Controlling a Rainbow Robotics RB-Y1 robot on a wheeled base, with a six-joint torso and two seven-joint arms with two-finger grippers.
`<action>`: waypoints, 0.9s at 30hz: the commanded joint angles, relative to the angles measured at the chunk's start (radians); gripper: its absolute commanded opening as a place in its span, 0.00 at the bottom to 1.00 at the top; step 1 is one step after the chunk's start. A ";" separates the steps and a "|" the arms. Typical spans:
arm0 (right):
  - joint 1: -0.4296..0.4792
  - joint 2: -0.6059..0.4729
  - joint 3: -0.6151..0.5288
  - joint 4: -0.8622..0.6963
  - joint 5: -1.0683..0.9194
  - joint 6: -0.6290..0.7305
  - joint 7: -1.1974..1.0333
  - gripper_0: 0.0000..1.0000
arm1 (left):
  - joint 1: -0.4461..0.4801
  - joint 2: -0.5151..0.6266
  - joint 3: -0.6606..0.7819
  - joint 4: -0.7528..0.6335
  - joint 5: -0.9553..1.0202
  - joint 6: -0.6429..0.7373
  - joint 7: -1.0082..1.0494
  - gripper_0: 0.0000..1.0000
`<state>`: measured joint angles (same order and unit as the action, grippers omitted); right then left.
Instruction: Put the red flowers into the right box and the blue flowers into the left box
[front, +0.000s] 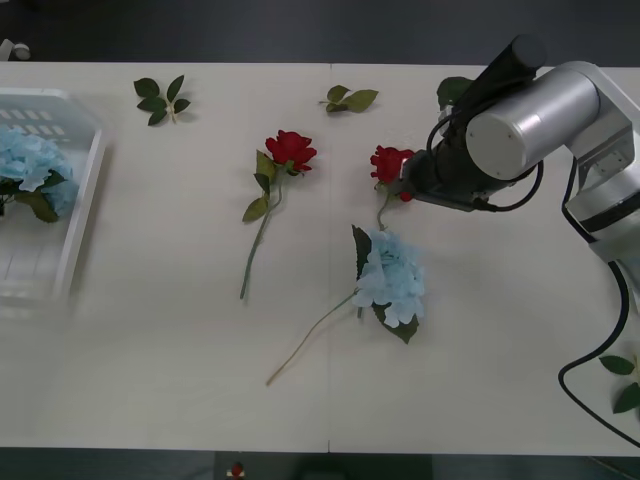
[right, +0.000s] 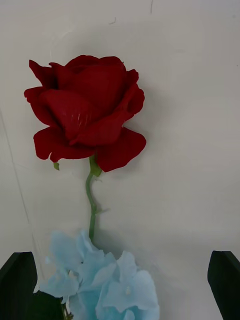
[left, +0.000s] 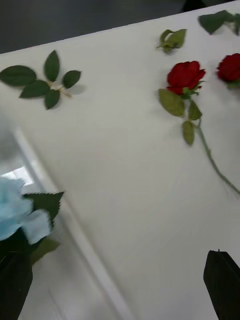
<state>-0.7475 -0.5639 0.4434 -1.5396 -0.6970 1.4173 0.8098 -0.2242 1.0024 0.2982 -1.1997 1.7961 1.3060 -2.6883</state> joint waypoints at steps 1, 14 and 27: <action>-0.055 0.039 0.006 0.070 0.030 -0.049 -0.014 1.00 | -0.047 0.012 -0.114 -0.121 0.037 -0.059 -0.002 1.00; -0.093 0.136 0.026 0.256 0.091 -0.152 0.014 1.00 | -0.153 -0.194 -0.510 -0.297 -0.287 -0.567 0.291 1.00; -0.191 0.200 0.098 0.487 0.103 -0.250 0.022 1.00 | -0.357 -0.531 -0.588 -0.020 -0.739 -0.679 0.556 1.00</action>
<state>-0.8962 -0.3937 0.5696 -1.0719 -0.6040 1.1773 0.8102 -0.5248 0.4896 -0.3017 -1.2498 1.1148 0.6375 -2.2062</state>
